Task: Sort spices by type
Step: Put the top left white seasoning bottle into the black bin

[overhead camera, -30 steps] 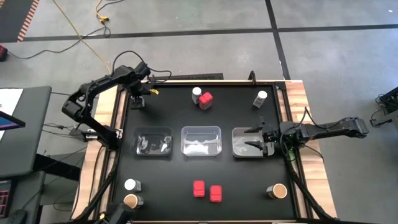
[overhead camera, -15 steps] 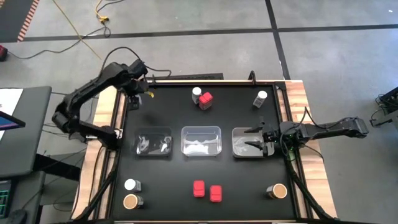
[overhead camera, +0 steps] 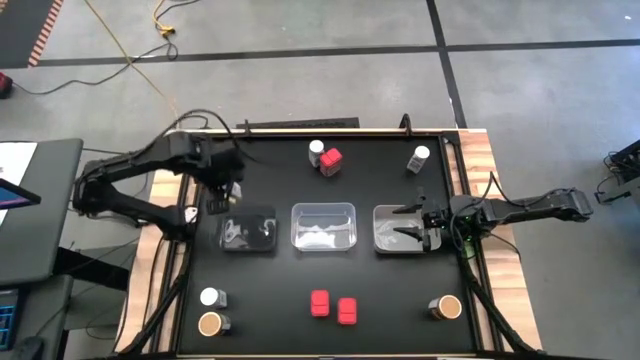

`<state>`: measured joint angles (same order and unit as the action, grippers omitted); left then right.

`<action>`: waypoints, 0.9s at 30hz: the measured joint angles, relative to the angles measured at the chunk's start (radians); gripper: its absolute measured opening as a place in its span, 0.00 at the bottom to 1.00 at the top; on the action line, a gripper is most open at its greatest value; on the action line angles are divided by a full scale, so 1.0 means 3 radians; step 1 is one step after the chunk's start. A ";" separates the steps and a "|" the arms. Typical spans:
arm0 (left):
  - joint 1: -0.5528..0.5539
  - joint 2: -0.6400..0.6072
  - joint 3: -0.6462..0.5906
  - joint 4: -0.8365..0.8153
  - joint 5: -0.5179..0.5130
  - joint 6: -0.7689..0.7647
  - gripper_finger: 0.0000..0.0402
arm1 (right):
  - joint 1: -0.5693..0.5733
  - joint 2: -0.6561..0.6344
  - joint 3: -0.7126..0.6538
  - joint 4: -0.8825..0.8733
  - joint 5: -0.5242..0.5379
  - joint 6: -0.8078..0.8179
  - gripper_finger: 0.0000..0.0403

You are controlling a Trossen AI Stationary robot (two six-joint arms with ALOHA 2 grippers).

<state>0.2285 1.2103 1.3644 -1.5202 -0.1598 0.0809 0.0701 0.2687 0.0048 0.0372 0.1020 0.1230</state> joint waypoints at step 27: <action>-0.0894 0.0435 -0.0690 0.0748 0.0070 -0.0161 0.52 | 0.0000 0.0001 0.0000 0.0000 0.0000 0.0000 0.71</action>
<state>-0.0397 1.3407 1.1575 -1.2957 -0.1389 0.0327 0.0700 0.2691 0.0048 0.0372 0.1020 0.1230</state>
